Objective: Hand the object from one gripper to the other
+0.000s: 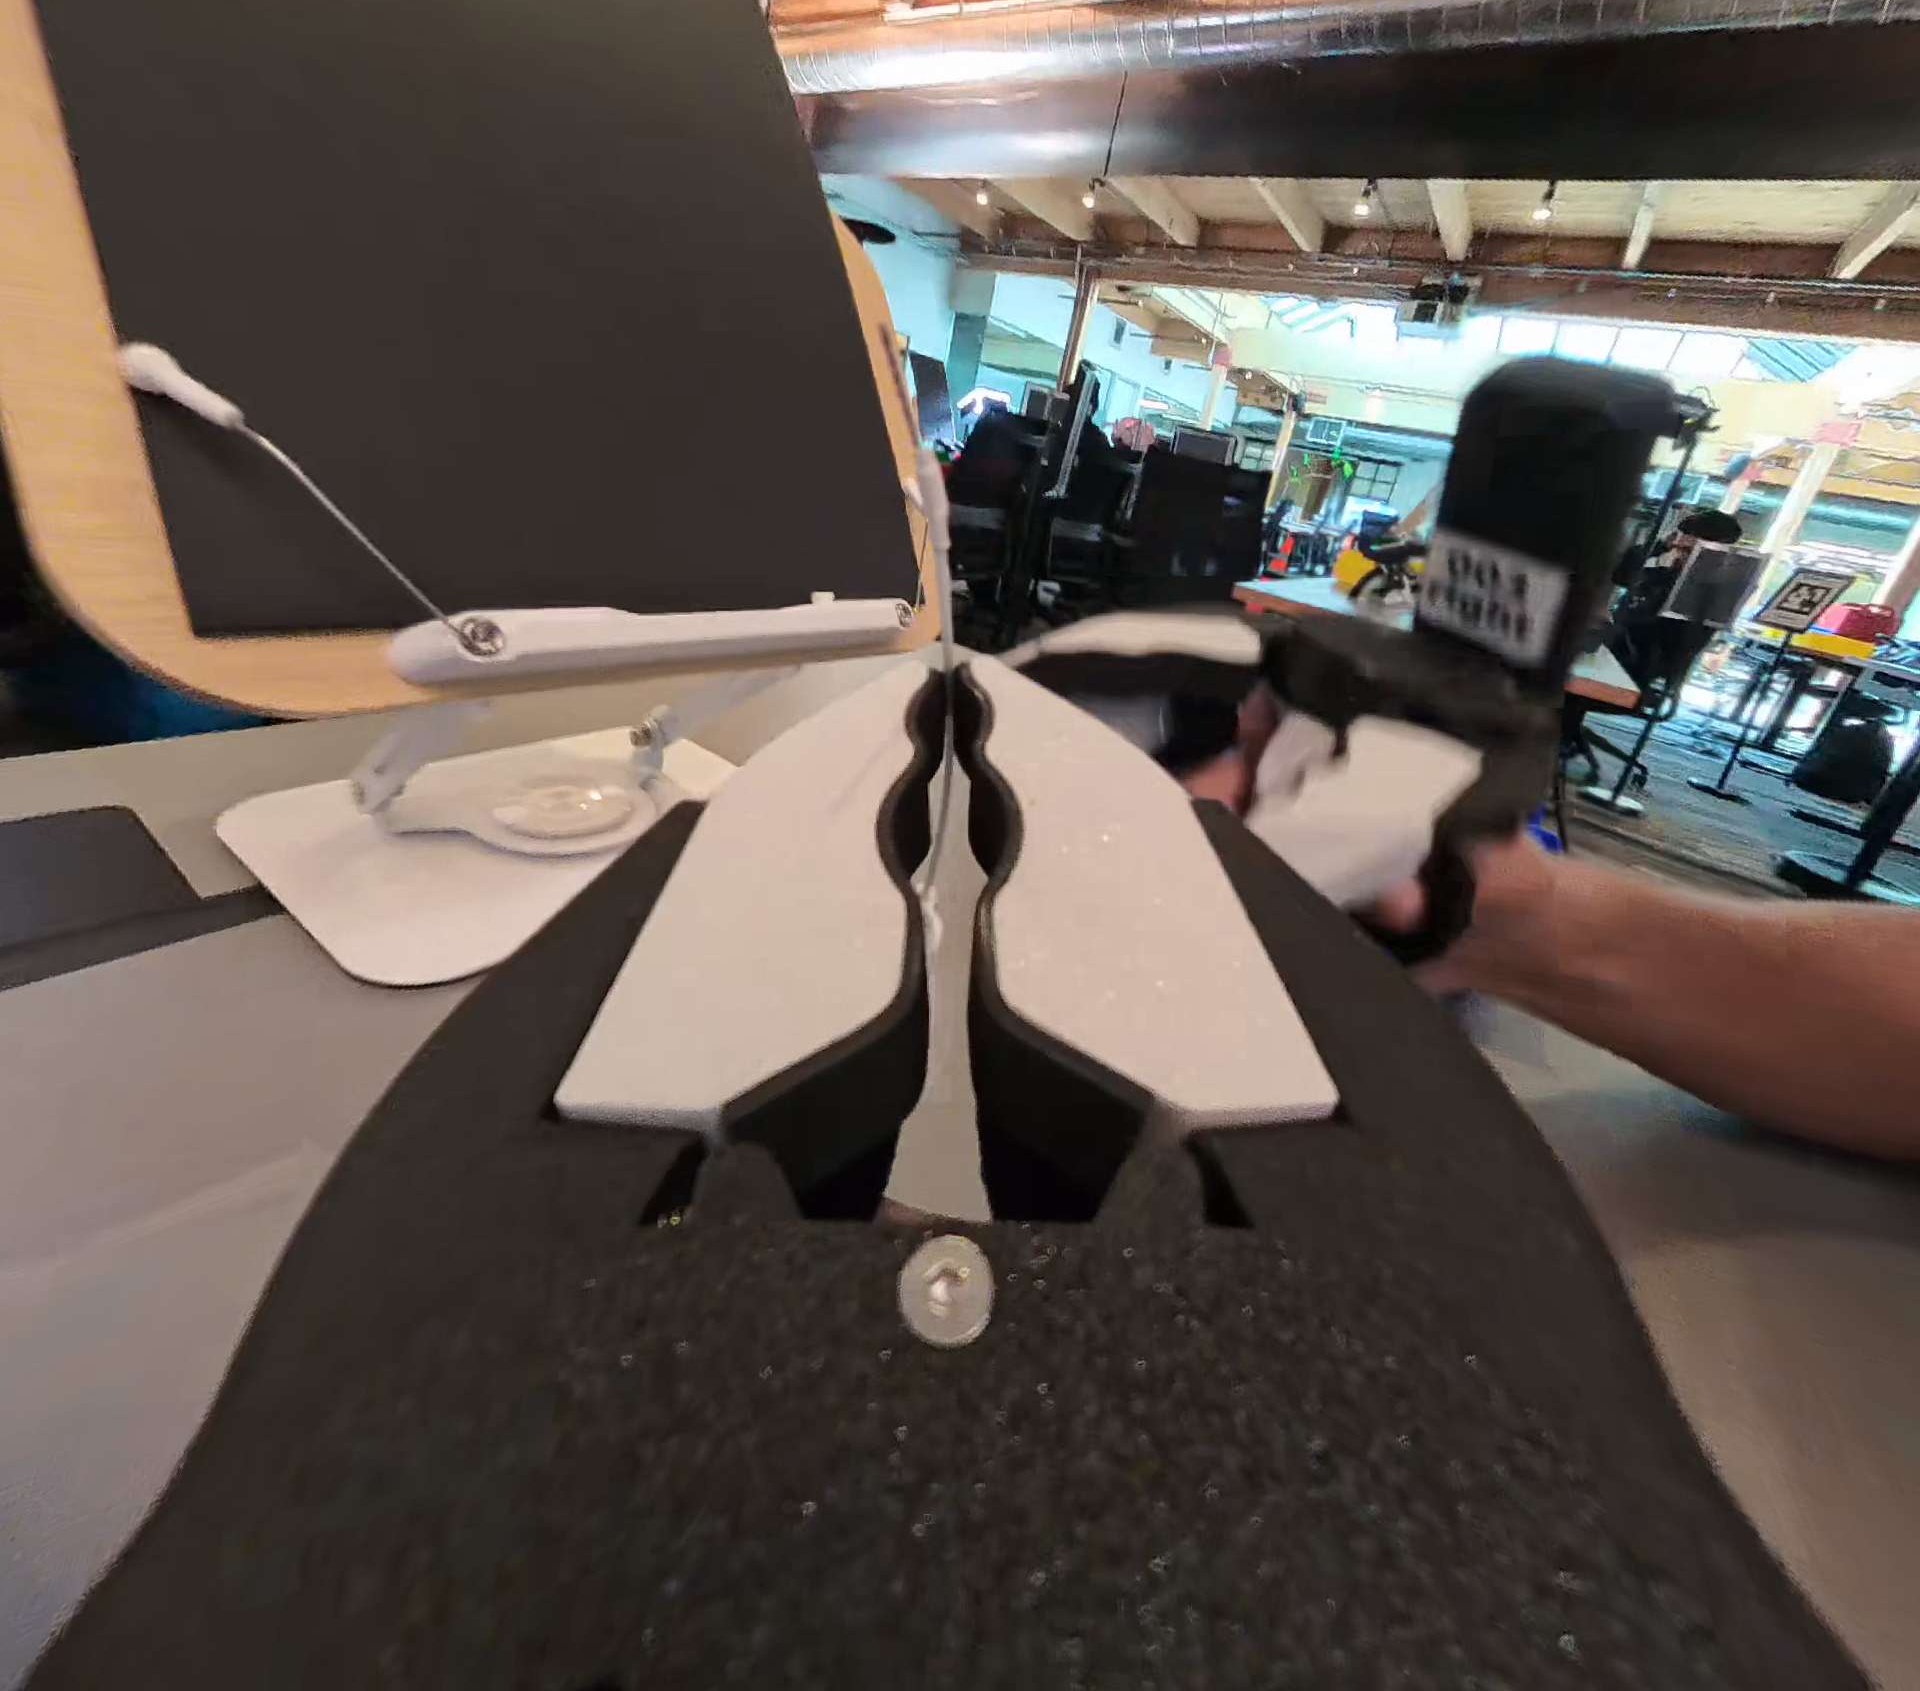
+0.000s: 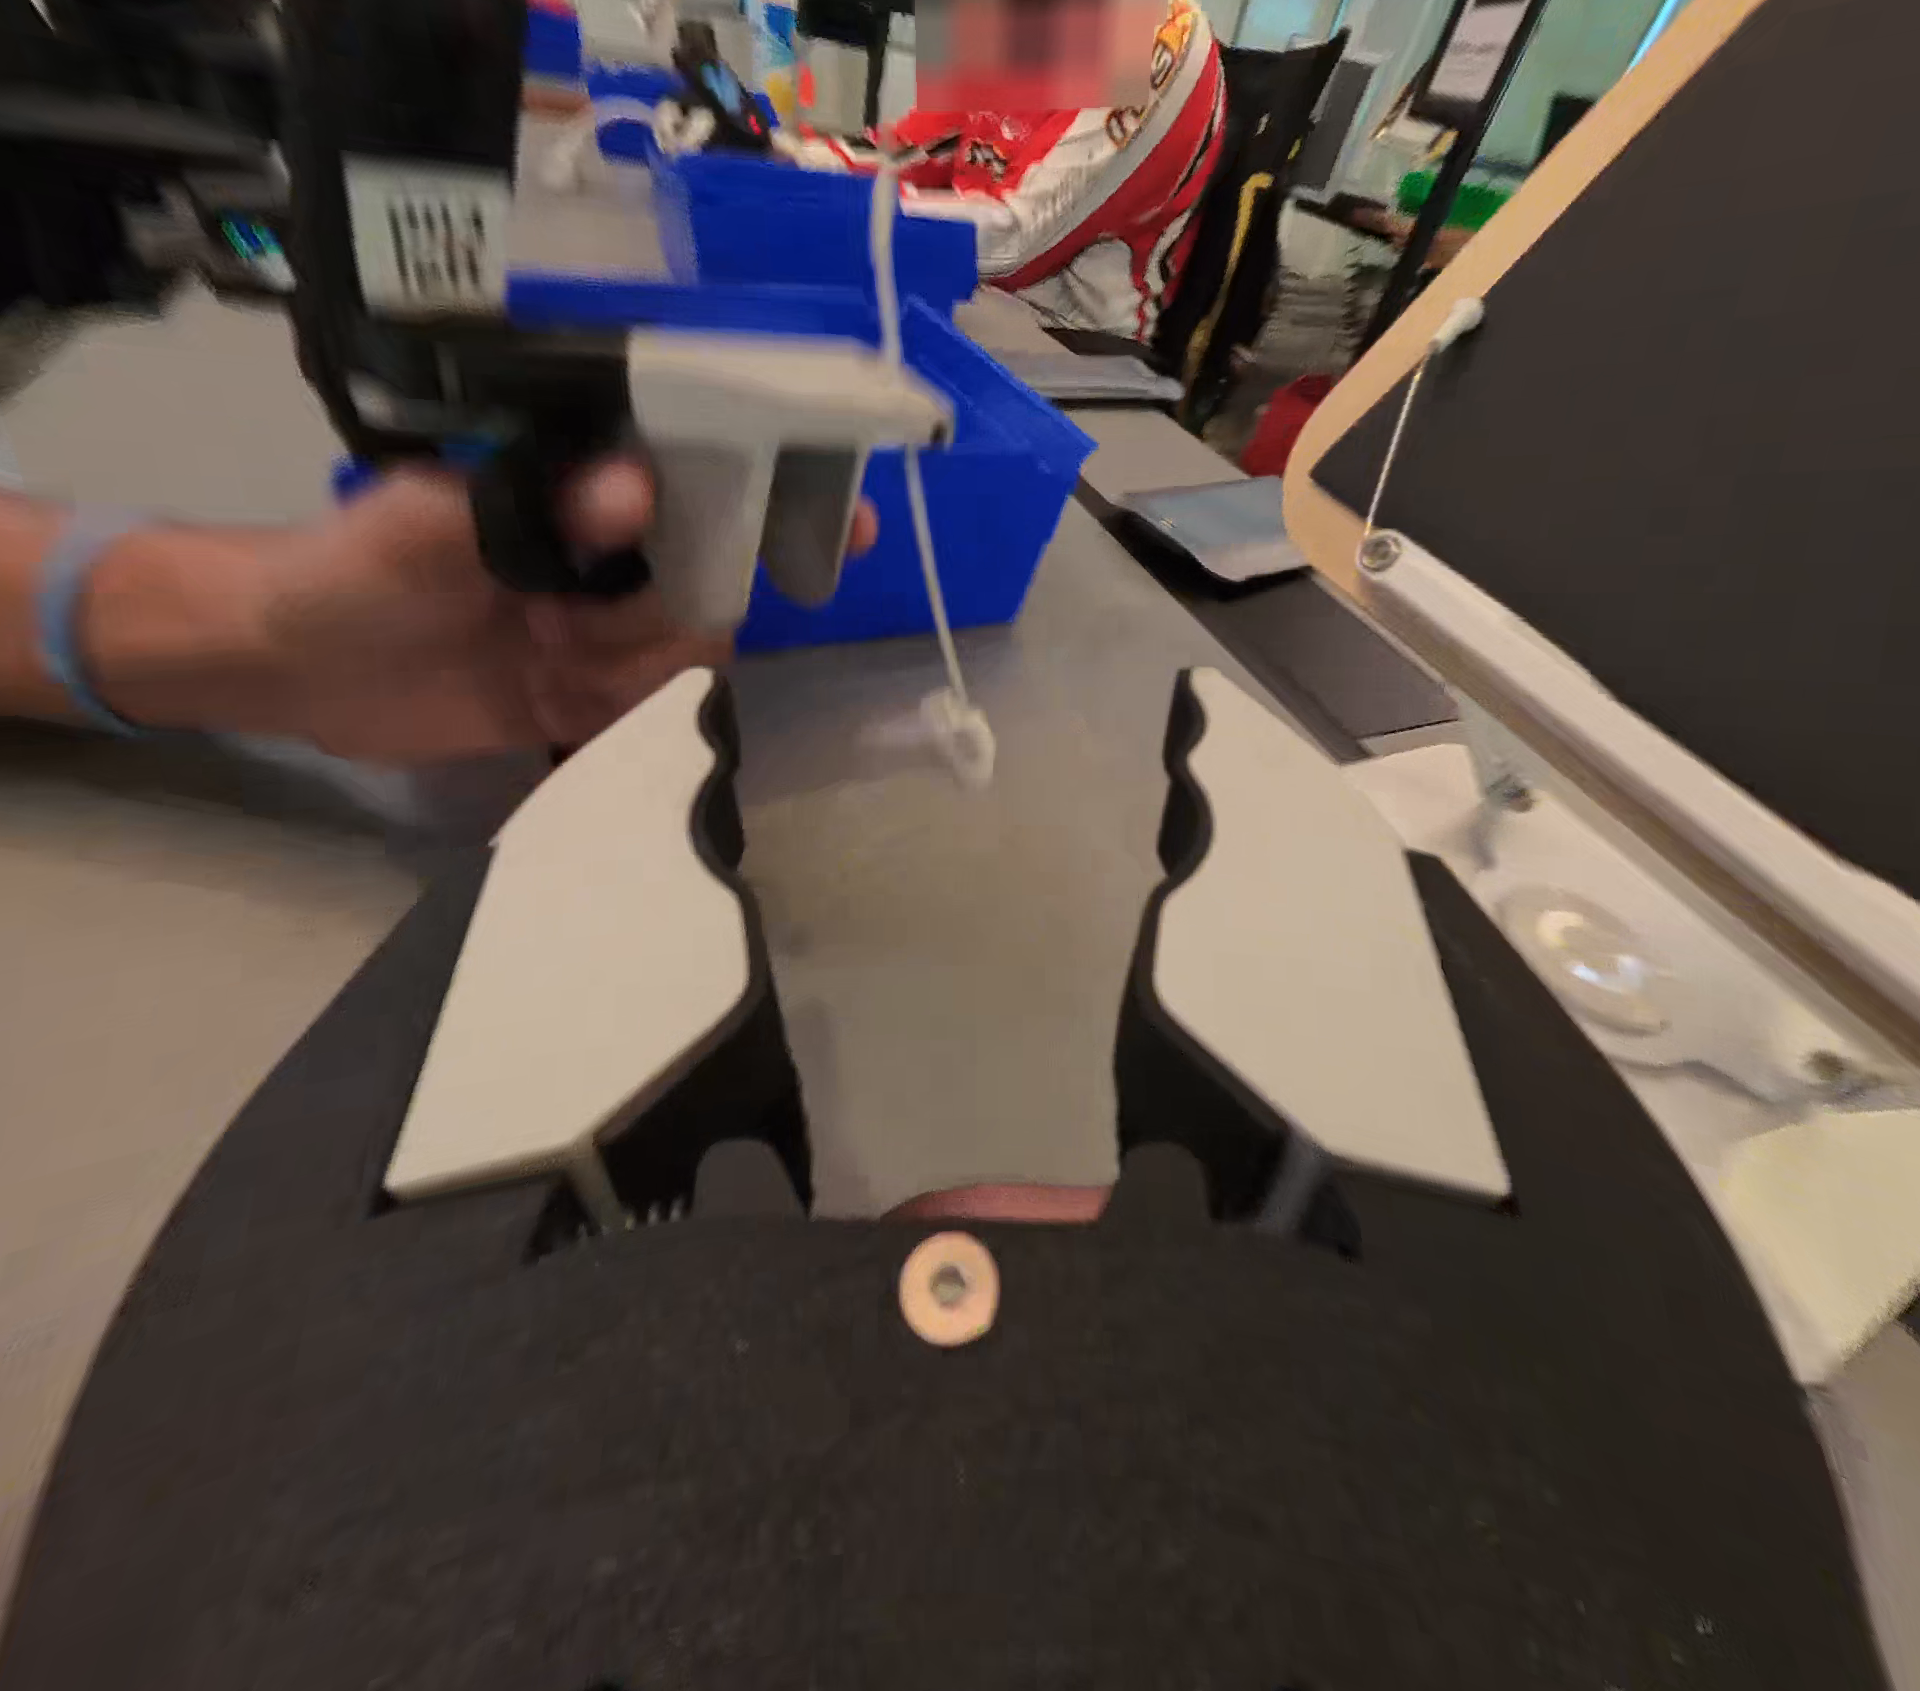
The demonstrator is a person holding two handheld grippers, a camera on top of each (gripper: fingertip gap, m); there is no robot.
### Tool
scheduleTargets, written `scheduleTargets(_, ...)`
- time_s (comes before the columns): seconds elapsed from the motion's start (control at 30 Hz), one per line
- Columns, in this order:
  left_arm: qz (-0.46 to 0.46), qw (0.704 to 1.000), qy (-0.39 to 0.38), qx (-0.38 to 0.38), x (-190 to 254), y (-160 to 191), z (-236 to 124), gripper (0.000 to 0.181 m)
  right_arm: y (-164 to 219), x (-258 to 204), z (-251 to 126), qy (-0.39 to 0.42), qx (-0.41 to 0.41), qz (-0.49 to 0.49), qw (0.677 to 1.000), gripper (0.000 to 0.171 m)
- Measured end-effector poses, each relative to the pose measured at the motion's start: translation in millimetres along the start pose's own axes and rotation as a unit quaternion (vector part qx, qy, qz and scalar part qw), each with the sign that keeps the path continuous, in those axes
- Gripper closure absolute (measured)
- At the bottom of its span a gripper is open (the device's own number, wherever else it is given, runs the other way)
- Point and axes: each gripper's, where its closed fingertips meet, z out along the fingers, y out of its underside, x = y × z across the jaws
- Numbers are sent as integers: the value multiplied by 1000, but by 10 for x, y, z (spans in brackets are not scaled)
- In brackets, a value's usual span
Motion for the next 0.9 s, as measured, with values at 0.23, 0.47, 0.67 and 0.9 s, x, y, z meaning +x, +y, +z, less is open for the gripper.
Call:
scheduleTargets(0.23,8,1000,2,-15,56,60,26,180,602,-102,96,148,-84,-247,954,89)
scheduleTargets(0.47,6,999,34,-31,242,154,86,180,550,-149,168,178,-79,-277,941,99)
scheduleTargets(0.67,18,998,36,-46,287,226,114,180,662,-81,135,190,-124,-308,924,117)
scheduleTargets(0.9,19,998,23,-54,213,276,122,154,615,68,24,152,-102,-184,966,117)
